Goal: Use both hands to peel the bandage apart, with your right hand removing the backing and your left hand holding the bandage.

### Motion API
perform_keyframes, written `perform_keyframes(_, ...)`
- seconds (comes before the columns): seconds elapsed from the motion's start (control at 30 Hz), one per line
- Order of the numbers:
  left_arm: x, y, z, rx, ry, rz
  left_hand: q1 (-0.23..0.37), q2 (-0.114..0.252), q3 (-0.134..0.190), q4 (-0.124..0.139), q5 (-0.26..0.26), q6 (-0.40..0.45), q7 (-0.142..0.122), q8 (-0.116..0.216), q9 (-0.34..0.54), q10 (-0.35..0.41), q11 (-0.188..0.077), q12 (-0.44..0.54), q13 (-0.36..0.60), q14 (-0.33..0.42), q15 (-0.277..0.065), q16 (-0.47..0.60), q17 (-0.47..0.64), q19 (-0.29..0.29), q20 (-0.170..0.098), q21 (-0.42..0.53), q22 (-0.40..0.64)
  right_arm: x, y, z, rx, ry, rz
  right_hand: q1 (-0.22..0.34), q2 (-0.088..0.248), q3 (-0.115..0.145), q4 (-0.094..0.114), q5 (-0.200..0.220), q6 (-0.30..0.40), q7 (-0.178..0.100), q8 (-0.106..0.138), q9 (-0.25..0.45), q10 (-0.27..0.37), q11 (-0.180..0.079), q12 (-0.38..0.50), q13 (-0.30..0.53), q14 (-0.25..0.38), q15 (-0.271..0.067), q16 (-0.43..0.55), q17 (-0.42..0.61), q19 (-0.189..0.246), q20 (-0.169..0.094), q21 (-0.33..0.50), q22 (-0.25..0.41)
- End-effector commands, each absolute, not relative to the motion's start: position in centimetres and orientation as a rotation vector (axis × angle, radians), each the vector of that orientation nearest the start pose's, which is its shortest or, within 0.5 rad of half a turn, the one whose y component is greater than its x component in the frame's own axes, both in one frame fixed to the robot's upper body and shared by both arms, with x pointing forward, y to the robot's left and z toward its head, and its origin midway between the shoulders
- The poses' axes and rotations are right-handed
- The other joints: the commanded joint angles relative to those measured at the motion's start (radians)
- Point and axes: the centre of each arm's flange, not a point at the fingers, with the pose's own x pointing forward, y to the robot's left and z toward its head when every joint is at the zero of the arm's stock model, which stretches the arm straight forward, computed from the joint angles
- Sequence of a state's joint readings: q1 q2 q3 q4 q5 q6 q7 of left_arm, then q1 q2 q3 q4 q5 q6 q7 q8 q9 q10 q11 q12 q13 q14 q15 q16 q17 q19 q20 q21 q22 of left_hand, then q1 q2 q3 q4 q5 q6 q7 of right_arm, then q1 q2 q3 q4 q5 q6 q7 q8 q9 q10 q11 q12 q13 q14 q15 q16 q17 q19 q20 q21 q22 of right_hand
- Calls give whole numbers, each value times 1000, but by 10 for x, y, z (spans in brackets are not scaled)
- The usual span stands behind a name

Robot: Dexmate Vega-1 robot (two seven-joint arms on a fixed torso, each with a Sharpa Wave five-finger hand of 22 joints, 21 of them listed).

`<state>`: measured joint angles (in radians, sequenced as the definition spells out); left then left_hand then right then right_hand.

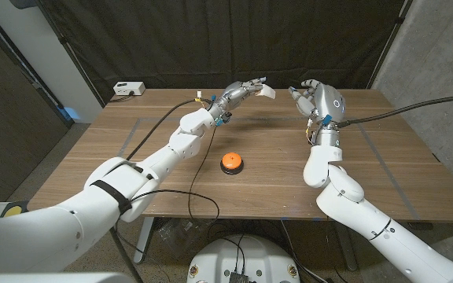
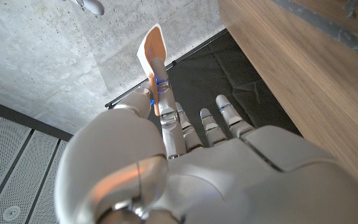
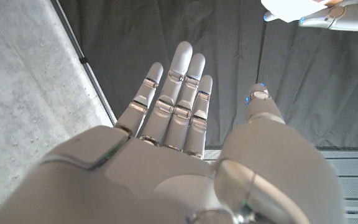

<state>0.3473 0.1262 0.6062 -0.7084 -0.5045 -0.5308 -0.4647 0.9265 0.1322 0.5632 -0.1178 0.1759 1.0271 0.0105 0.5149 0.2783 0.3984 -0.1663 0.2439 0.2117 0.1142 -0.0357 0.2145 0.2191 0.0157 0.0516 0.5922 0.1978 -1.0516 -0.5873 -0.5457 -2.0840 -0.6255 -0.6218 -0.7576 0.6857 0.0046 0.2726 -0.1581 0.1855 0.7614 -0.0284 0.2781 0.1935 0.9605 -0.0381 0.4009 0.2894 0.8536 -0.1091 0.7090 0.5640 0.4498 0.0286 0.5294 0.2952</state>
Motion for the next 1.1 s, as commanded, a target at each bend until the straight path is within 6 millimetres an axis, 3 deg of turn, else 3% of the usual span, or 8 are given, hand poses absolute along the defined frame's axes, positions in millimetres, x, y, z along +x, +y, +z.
perform_keyframes(0.03,681,55,78,187,-744,-718,5,-11,1,-12,-3,13,6,8,-4,12,-1,6,4,7,-65,2,-2,6,-5,9,1,483,-194,16,-997,-862,-834,8,-15,-11,-1,11,15,-5,0,4,14,-6,9,9,-6,-96,23,23,-3,-5,11,7)
perform_keyframes(0.5,672,31,76,157,-719,-701,17,-22,2,-26,-2,37,23,2,-23,43,-8,10,3,25,-77,5,-13,21,-18,17,-1,482,-184,13,-1061,-862,-884,72,-29,-32,-4,27,56,-19,-4,8,49,-25,23,41,-10,-104,137,130,-12,-11,40,32)
perform_keyframes(1.1,670,11,72,194,-694,-728,20,-22,2,-27,-1,47,22,-7,-38,46,-5,3,2,21,-67,2,-16,11,-13,16,-2,482,-175,15,-1088,-885,-866,112,-12,-36,3,33,89,-25,-2,10,80,-30,36,62,-12,-105,171,133,-13,-19,61,48)
